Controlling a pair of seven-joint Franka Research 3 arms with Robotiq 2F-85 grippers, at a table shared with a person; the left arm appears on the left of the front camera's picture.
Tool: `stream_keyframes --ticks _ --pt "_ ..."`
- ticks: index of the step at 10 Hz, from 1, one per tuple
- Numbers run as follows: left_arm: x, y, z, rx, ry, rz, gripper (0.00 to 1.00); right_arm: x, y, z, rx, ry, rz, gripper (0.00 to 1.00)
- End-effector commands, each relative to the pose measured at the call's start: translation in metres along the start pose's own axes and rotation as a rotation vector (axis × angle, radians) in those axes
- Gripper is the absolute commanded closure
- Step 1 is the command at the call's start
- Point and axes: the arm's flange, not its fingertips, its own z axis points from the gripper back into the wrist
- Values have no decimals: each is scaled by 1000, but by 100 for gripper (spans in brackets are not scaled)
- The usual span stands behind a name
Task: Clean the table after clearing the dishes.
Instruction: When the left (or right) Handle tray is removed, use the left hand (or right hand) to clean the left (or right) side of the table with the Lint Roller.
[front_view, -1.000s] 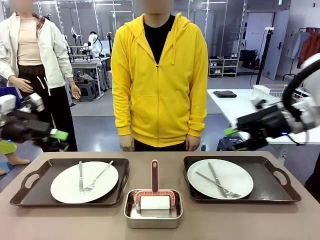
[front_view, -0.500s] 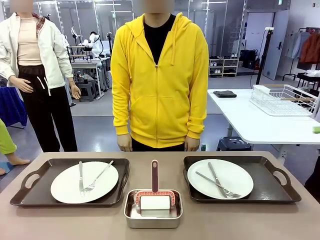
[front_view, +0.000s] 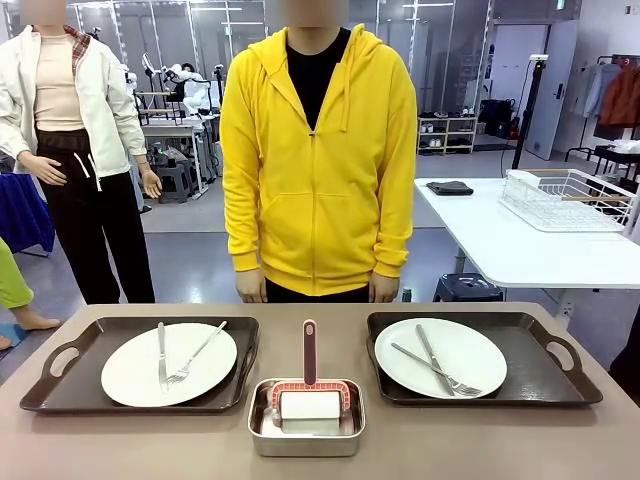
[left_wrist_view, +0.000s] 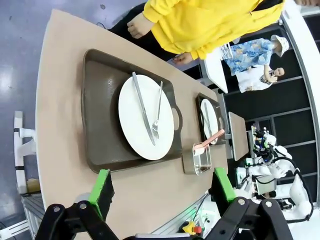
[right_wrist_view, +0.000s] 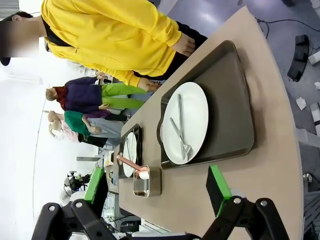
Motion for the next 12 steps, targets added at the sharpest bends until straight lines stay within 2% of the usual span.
stream_keyframes --ticks 1,12 --pt "-1 -2 -3 7 27 -10 0 2 5 -7 13 18 13 0" --pt "-1 -2 -3 7 27 -10 0 2 5 -7 13 18 13 0"
